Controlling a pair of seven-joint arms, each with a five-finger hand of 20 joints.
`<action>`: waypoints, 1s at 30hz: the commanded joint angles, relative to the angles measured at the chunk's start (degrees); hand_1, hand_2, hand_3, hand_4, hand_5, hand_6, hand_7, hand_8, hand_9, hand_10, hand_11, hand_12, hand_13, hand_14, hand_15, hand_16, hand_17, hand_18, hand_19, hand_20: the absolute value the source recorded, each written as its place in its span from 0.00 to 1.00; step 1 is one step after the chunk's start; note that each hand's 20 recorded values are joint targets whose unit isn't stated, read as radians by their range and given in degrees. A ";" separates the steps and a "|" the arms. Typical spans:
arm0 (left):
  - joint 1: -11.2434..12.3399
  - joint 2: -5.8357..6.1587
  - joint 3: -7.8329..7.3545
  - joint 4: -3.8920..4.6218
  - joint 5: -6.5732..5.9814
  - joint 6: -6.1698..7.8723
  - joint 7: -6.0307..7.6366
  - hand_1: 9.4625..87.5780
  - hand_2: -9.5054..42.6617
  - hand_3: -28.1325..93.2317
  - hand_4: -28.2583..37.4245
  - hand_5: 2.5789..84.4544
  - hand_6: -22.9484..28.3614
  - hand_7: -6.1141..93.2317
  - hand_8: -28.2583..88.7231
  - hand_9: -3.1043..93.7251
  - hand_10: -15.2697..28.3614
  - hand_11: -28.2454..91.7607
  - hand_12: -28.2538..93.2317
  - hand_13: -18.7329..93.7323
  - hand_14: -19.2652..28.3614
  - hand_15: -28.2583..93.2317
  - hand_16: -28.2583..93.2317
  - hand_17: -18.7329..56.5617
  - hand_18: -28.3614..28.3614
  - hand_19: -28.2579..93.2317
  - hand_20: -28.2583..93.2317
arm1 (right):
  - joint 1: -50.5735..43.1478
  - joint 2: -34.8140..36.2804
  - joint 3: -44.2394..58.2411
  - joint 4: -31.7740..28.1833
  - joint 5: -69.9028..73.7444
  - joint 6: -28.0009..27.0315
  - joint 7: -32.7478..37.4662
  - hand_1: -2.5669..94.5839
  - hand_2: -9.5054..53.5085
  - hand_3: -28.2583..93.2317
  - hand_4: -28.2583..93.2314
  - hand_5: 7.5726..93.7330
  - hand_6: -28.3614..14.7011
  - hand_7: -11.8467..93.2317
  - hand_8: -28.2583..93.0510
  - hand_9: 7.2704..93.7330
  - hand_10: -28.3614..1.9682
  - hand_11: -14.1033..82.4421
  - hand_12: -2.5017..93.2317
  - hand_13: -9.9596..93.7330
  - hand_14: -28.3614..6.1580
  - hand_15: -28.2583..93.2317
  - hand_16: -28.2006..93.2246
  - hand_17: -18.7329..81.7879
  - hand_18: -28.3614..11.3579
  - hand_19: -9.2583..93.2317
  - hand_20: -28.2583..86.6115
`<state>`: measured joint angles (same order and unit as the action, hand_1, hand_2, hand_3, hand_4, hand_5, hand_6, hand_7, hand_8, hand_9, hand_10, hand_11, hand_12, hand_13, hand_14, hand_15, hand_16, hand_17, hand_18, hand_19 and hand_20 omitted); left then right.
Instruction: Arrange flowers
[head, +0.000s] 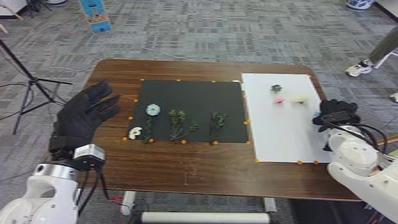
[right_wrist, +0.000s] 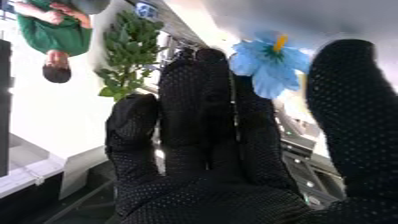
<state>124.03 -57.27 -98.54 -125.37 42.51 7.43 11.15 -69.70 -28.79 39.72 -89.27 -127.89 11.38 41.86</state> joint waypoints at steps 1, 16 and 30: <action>0.38 -0.59 -0.34 -0.48 0.16 0.50 -0.27 0.19 0.04 0.83 0.00 0.39 0.53 0.28 0.15 0.32 0.63 0.44 0.36 0.40 0.72 0.49 0.24 0.15 0.92 0.64 0.35 | -1.30 -2.37 -0.27 1.39 -1.07 2.55 -2.24 0.56 0.00 0.88 0.00 0.66 0.74 0.56 0.25 0.75 0.72 0.44 0.56 0.68 0.62 0.82 0.58 0.51 0.22 0.94 0.71; 0.46 1.13 -1.60 -0.62 0.32 0.32 -0.58 0.18 0.04 0.83 0.00 0.39 0.53 0.28 0.15 0.32 0.63 0.45 0.36 0.40 0.72 0.49 0.24 0.15 0.92 0.64 0.35 | 22.76 -9.50 -17.65 -4.53 -1.67 14.92 -11.63 0.57 0.00 0.91 0.00 0.74 0.70 0.54 0.25 0.82 0.74 0.43 0.62 0.73 0.63 0.81 0.62 0.54 0.21 0.96 0.71; -8.03 5.03 0.40 2.18 2.30 -0.53 -2.95 0.20 0.03 0.83 0.00 0.26 0.48 0.29 0.14 0.28 0.62 0.44 0.36 0.39 0.71 0.49 0.24 0.16 0.92 0.66 0.36 | 32.00 -29.88 -29.54 2.19 3.00 15.23 -15.57 0.58 0.00 0.90 0.00 0.77 0.70 0.52 0.22 0.84 0.75 0.40 0.59 0.74 0.64 0.82 0.61 0.54 0.21 0.96 0.71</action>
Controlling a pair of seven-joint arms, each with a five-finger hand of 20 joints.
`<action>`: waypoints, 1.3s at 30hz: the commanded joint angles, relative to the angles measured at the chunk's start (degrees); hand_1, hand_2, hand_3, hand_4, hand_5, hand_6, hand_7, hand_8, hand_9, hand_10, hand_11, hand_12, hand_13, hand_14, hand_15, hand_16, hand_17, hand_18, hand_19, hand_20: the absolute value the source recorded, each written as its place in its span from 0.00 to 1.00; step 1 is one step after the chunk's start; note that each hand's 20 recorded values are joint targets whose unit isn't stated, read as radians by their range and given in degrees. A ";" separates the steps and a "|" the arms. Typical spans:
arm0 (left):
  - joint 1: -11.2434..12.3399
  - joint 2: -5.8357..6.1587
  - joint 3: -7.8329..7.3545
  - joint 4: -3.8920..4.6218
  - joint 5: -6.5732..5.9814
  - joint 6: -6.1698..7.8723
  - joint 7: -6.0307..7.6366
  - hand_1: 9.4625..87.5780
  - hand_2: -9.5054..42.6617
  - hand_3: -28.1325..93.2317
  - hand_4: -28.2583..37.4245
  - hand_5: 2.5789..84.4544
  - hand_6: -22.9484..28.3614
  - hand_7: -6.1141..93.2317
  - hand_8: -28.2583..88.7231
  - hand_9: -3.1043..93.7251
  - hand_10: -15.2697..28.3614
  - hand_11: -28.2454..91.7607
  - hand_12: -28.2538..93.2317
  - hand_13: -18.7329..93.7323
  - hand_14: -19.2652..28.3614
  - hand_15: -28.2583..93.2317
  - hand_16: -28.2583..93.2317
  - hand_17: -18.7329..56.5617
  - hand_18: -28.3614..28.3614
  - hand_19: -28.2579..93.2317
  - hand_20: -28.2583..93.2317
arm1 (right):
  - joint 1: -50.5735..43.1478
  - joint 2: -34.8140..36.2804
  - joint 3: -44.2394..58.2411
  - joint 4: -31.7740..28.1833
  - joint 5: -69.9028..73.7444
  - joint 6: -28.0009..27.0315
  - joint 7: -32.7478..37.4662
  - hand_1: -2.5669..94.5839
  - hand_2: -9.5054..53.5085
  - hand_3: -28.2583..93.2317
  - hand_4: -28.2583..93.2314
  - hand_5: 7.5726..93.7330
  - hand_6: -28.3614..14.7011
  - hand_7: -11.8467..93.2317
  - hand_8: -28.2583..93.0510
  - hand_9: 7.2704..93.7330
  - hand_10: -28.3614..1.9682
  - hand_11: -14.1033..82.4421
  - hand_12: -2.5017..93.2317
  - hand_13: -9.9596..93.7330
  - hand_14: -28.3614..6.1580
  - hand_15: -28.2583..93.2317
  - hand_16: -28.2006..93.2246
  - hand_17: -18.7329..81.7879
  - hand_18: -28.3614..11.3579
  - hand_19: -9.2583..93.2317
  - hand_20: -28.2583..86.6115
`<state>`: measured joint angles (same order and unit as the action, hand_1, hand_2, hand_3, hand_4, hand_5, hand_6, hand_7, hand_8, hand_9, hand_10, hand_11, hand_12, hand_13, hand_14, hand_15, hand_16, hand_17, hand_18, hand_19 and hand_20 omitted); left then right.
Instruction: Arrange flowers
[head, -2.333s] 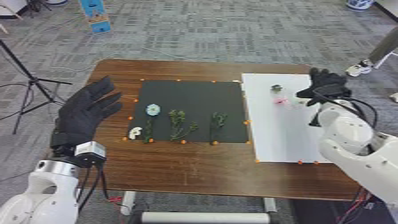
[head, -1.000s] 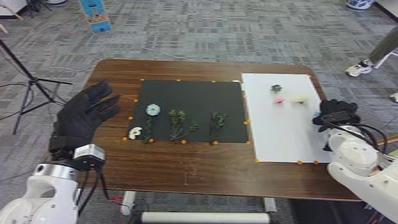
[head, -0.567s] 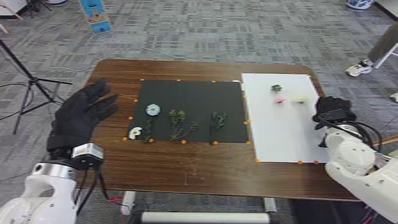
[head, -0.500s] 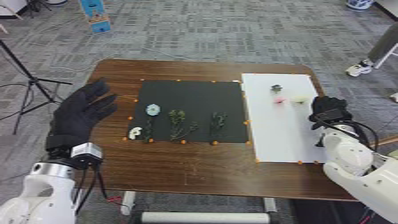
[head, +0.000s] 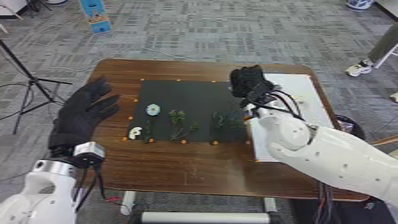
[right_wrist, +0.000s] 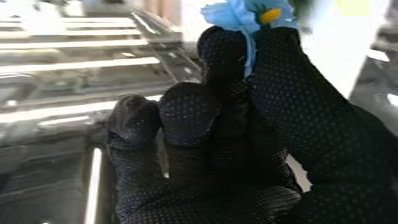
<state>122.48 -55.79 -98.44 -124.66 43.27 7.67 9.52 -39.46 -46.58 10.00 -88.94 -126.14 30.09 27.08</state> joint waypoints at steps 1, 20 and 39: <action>-7.17 4.00 0.15 1.60 1.44 -1.11 -1.43 0.20 0.03 0.83 0.00 0.26 0.49 0.29 0.14 0.28 0.62 0.44 0.36 0.39 0.71 0.49 0.24 0.16 0.92 0.66 0.36 | 1.35 -12.95 -0.20 2.55 1.27 -4.22 -0.72 0.58 0.00 0.90 0.00 0.77 0.70 0.52 0.22 0.85 0.75 0.40 0.59 0.74 0.64 0.82 0.61 0.54 0.21 0.96 0.71; -13.50 7.04 2.03 3.78 0.70 -2.28 -1.32 0.19 0.03 0.83 0.00 0.31 0.50 0.28 0.15 0.28 0.63 0.43 0.36 0.38 0.71 0.48 0.24 0.15 0.92 0.64 0.35 | 3.96 -25.44 -10.71 13.44 -0.14 0.05 2.52 0.57 0.00 0.90 0.00 0.76 0.70 0.52 0.23 0.85 0.76 0.39 0.59 0.74 0.64 0.83 0.61 0.55 0.21 0.98 0.72; -16.32 6.48 4.90 4.87 0.64 -3.80 -0.16 0.19 0.03 0.83 0.00 0.32 0.50 0.28 0.15 0.29 0.63 0.43 0.36 0.38 0.71 0.48 0.24 0.15 0.92 0.64 0.35 | 4.75 -28.30 -12.61 17.67 -1.10 -0.85 3.91 0.57 0.00 0.90 0.00 0.76 0.72 0.53 0.21 0.85 0.77 0.38 0.59 0.74 0.64 0.84 0.60 0.55 0.21 0.98 0.72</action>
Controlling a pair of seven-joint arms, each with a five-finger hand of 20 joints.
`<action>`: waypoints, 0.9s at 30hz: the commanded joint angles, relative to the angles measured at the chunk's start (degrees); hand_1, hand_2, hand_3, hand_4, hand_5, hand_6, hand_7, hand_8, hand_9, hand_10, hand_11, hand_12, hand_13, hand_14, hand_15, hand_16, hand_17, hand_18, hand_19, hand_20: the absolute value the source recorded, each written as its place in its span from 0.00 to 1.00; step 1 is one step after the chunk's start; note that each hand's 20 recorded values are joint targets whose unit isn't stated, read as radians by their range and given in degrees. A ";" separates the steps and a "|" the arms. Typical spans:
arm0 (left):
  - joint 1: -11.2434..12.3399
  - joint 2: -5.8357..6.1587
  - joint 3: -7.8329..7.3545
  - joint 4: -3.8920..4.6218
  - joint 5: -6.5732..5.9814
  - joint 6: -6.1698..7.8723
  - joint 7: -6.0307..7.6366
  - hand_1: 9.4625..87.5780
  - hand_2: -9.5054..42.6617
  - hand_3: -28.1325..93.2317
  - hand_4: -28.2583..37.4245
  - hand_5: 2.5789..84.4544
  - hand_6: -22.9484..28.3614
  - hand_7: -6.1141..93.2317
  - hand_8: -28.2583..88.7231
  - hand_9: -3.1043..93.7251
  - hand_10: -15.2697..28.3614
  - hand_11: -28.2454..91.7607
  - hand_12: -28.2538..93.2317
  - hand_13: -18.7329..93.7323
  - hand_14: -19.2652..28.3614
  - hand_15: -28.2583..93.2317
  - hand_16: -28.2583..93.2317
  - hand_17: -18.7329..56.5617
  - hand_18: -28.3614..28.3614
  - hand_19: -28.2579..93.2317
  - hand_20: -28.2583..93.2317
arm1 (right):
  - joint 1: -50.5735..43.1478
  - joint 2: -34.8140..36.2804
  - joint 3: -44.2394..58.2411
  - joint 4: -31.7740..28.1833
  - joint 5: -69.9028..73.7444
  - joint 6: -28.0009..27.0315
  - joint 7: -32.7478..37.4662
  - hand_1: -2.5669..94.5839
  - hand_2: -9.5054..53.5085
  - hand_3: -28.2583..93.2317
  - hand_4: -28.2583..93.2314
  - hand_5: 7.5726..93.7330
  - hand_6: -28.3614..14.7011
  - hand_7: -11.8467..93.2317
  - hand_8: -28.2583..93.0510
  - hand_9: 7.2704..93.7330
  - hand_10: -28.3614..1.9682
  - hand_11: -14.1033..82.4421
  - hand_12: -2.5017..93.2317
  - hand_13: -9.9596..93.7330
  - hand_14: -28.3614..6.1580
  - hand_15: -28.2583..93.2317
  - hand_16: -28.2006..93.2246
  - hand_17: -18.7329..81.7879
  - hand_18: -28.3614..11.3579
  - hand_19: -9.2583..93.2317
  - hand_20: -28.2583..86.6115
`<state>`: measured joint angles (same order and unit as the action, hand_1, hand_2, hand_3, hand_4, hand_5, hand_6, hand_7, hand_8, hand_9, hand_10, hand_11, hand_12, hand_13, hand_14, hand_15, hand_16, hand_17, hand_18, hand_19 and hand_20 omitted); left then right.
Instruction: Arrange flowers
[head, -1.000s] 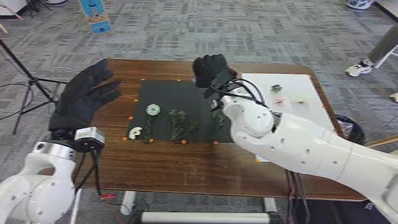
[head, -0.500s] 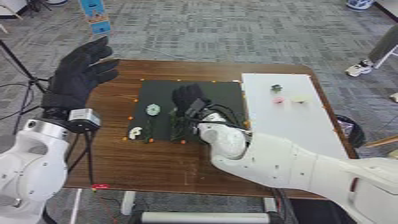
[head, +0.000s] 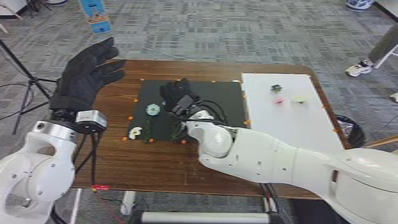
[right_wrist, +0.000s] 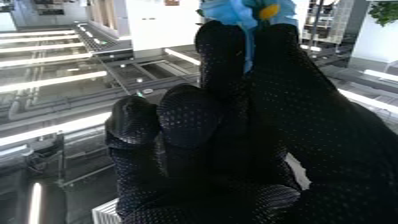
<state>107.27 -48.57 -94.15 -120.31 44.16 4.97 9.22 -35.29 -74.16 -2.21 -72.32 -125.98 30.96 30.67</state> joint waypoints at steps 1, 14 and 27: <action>-1.36 -0.75 0.89 0.62 -0.20 -1.11 0.18 0.19 0.03 0.83 0.00 0.32 0.50 0.28 0.15 0.29 0.63 0.43 0.36 0.38 0.71 0.48 0.24 0.15 0.92 0.64 0.35 | 0.48 -0.67 -0.46 1.18 -1.26 -1.93 0.41 0.57 0.00 0.90 0.00 0.76 0.72 0.53 0.21 0.85 0.78 0.38 0.58 0.74 0.64 0.84 0.60 0.55 0.21 0.98 0.72; -0.99 -1.21 0.85 0.80 -0.32 -1.77 -0.34 0.19 0.03 0.83 0.00 0.31 0.50 0.28 0.15 0.29 0.62 0.43 0.36 0.38 0.71 0.48 0.24 0.15 0.92 0.64 0.35 | -2.19 1.05 0.84 -0.26 -2.45 -7.54 0.30 0.57 0.00 0.90 0.00 0.74 0.73 0.54 0.21 0.82 0.77 0.36 0.58 0.72 0.64 0.84 0.61 0.53 0.22 0.98 0.72; 1.66 -2.44 -0.29 -0.11 -0.34 -0.22 0.06 0.19 0.03 0.83 0.00 0.31 0.50 0.28 0.15 0.29 0.62 0.43 0.36 0.38 0.72 0.48 0.24 0.15 0.92 0.64 0.34 | -3.12 1.03 2.18 -0.78 -3.15 -11.31 -1.80 0.50 0.00 0.92 0.00 0.58 0.70 0.51 0.21 0.63 0.65 0.41 0.48 0.67 0.59 0.87 0.58 0.51 0.22 0.97 0.73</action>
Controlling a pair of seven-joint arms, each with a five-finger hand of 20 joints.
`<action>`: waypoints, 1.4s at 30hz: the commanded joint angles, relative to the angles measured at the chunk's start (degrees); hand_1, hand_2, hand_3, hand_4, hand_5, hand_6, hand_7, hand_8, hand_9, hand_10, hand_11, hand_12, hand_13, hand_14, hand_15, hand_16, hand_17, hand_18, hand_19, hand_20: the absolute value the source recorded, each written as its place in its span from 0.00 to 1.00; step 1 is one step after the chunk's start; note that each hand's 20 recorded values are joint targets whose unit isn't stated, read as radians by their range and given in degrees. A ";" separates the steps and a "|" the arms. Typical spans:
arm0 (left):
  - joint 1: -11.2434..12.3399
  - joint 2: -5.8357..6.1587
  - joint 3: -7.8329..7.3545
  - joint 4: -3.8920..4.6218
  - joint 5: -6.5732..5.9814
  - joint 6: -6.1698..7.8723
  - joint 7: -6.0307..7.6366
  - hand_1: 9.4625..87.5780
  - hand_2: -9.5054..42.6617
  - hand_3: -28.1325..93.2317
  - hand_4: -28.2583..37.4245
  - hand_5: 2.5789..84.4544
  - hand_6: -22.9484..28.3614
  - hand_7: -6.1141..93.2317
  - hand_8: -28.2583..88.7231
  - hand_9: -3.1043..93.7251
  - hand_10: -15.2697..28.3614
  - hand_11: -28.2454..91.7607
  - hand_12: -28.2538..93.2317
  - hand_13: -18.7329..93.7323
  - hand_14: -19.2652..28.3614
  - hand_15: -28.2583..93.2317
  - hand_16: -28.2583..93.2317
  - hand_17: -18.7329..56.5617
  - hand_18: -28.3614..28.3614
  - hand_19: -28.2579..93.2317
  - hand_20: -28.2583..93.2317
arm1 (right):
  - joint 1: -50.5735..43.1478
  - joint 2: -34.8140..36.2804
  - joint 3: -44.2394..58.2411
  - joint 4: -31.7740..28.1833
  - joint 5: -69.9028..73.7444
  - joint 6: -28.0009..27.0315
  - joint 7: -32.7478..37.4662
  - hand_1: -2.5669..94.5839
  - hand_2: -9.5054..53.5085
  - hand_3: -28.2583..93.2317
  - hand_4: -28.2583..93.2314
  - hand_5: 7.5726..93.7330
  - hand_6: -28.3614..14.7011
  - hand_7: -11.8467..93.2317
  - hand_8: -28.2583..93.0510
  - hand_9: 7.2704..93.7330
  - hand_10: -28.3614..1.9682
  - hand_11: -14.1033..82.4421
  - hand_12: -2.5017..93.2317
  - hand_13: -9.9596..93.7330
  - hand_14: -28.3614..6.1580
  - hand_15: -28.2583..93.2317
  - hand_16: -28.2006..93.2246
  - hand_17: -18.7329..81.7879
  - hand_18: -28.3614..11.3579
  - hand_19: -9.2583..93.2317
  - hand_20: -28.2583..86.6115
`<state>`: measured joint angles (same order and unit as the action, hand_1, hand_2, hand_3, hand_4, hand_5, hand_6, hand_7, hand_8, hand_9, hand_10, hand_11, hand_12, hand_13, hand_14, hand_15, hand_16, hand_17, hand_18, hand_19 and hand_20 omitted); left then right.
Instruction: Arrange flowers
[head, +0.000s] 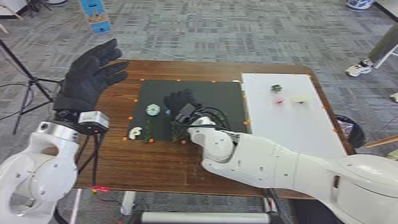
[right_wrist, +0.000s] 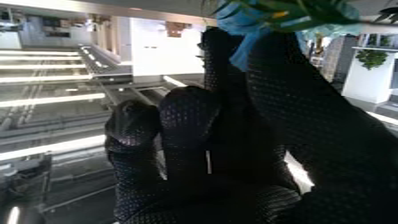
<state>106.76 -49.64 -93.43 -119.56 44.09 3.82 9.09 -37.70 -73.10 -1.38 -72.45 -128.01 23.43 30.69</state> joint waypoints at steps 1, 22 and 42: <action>2.35 -1.46 -1.04 -0.90 -0.18 0.96 0.43 0.19 0.03 0.83 0.00 0.31 0.50 0.28 0.15 0.29 0.62 0.43 0.36 0.38 0.72 0.48 0.24 0.15 0.92 0.64 0.34 | -0.37 0.01 0.92 -0.70 -1.11 -3.71 -1.77 0.48 0.00 0.93 0.00 0.56 0.70 0.50 0.21 0.60 0.63 0.45 0.44 0.65 0.58 0.87 0.58 0.51 0.22 0.96 0.73; 11.16 -3.25 -6.55 -4.47 0.17 1.65 -1.13 0.20 0.03 0.83 0.00 0.32 0.50 0.28 0.15 0.29 0.63 0.43 0.36 0.38 0.72 0.48 0.24 0.15 0.92 0.64 0.34 | -2.67 21.42 12.92 -28.74 0.39 -9.59 0.52 0.44 0.00 0.96 0.00 0.33 0.54 0.36 0.12 0.34 0.43 0.45 0.27 0.62 0.54 0.87 0.52 0.49 0.22 0.95 0.69; 14.09 -4.57 -9.56 -5.55 -0.09 3.83 -1.10 0.19 0.04 0.83 0.00 0.32 0.51 0.28 0.15 0.29 0.63 0.44 0.36 0.38 0.71 0.48 0.24 0.15 0.92 0.64 0.34 | -28.86 36.71 35.24 -21.34 -2.62 -7.58 0.27 0.90 0.00 0.09 0.17 0.49 0.68 0.24 0.18 0.49 0.72 0.28 0.31 0.63 0.65 0.87 0.54 0.46 0.40 0.88 0.78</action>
<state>120.96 -54.17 -102.28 -124.84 44.27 6.82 8.08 -67.13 -36.75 38.68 -100.14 -135.29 23.20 30.71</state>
